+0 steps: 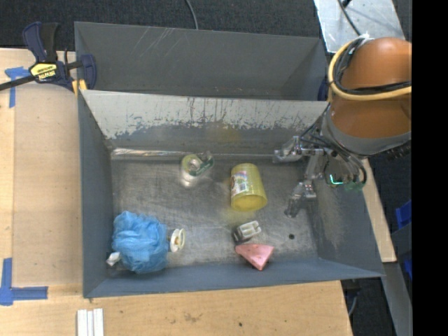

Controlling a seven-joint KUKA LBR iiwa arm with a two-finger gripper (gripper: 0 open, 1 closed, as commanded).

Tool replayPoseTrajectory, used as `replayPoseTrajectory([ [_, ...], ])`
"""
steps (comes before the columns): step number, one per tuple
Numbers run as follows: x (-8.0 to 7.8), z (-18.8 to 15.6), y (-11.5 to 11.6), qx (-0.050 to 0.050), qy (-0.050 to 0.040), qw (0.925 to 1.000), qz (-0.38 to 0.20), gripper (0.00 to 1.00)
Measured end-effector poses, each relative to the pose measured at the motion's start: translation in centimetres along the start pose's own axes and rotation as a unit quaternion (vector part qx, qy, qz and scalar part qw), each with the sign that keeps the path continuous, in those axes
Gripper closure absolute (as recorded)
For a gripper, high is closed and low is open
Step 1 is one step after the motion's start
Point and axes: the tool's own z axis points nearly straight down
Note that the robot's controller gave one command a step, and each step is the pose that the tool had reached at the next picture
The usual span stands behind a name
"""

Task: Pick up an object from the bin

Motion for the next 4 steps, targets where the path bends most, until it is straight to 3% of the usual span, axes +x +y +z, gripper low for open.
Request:
replayPoseTrajectory([
  [1, -0.1, -0.4, 0.0, 0.000, -0.0039, 1.0000, 0.000, 0.00],
  [2, -4.4, 3.5, -0.8, 0.001, -0.0110, 0.9998, -0.013, 0.00],
  [3, -5.0, 6.7, 1.6, 0.001, -0.0030, 0.9982, -0.059, 0.00],
  [4, -5.1, 10.7, 2.4, 0.000, -0.0081, 0.9967, -0.081, 0.00],
])
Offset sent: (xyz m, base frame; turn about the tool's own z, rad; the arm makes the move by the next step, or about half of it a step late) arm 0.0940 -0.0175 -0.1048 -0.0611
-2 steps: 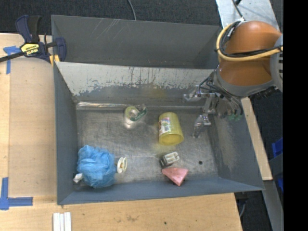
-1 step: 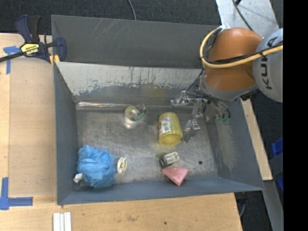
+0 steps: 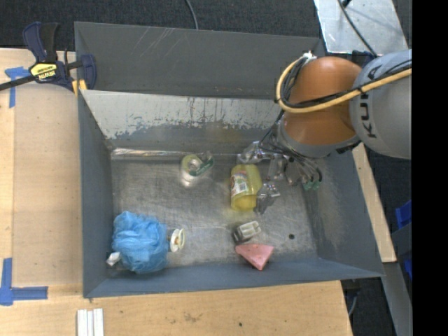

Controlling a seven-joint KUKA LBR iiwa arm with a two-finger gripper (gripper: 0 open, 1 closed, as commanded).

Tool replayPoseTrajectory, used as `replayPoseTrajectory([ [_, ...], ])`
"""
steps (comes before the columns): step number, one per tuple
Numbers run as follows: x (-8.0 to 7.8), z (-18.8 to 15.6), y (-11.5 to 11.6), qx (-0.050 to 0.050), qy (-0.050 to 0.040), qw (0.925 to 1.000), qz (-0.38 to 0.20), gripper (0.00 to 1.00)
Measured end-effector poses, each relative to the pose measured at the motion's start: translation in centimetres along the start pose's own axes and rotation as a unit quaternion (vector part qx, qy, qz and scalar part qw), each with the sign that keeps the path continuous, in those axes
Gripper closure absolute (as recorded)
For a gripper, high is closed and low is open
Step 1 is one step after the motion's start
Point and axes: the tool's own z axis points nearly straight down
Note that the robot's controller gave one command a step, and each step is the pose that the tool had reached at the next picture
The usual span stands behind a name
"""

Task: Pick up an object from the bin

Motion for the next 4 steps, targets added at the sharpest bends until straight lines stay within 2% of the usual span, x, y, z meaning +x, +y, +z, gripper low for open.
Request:
replayPoseTrajectory([
  [1, -3.38, 3.76, -2.52, -0.002, 0.0039, 0.9881, -0.154, 1.00],
  [2, -3.38, 3.76, -2.52, -0.002, 0.0039, 0.9882, -0.153, 1.00],
  [3, -2.92, 3.56, -2.18, 0.001, -0.0040, 0.9883, -0.152, 1.00],
  [4, -2.91, 3.57, -2.18, 0.001, -0.0040, 0.9884, -0.152, 1.00],
])
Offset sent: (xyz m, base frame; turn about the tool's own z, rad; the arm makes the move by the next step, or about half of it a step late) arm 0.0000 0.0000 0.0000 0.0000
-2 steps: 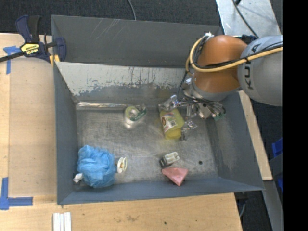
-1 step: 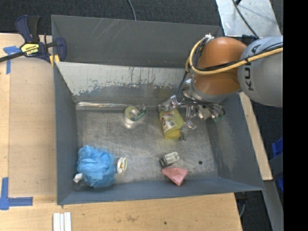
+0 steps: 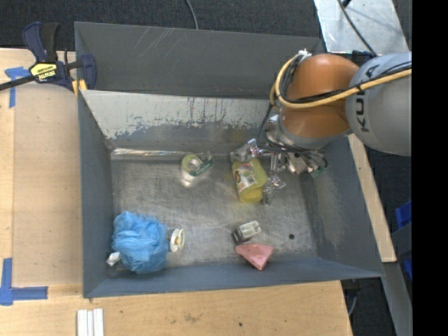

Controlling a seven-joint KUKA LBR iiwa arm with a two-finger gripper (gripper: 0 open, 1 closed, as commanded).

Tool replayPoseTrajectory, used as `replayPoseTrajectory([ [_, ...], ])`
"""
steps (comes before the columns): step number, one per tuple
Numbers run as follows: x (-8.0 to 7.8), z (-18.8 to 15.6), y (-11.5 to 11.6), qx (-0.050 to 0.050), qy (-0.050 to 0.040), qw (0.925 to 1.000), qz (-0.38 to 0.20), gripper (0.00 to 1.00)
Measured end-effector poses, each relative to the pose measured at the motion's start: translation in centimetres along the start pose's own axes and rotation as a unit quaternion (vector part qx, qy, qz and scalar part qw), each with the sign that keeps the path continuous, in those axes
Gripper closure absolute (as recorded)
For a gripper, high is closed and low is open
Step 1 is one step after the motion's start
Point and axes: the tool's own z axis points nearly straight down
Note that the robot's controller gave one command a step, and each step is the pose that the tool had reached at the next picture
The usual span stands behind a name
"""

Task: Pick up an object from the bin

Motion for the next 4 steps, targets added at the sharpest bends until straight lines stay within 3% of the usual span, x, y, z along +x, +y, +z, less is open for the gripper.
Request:
replayPoseTrajectory([
  [4, 0.01, 0.01, -0.01, 0.000, 0.0001, 1.0000, 0.001, 1.00],
])
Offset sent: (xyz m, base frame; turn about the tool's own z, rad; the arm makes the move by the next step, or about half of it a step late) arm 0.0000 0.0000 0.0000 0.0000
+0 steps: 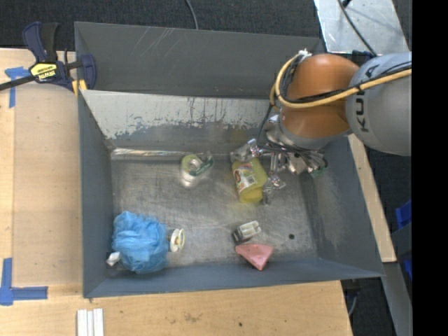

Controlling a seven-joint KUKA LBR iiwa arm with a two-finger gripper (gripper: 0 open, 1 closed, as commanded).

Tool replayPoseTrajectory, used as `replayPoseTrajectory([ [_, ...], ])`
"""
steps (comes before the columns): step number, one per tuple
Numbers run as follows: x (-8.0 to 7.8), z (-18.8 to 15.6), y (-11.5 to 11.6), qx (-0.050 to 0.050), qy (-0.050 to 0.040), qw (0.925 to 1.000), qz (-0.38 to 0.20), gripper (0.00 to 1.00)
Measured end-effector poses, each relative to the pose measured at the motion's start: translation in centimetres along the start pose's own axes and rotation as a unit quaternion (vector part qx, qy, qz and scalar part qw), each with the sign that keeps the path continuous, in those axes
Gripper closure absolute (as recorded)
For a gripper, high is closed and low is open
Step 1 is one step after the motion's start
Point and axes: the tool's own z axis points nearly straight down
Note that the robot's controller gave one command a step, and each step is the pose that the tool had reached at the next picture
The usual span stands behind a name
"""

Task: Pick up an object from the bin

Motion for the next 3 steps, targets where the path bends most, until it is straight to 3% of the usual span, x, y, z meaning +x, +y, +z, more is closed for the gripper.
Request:
replayPoseTrajectory([
  [1, 0.01, 0.10, -0.02, 0.001, -0.0007, 1.0000, 0.000, 0.00],
  [2, 0.01, 0.11, -0.02, 0.001, -0.0008, 1.0000, 0.000, 0.00],
  [3, -0.02, 0.04, -0.05, 0.002, -0.0013, 0.9999, -0.014, 1.00],
])
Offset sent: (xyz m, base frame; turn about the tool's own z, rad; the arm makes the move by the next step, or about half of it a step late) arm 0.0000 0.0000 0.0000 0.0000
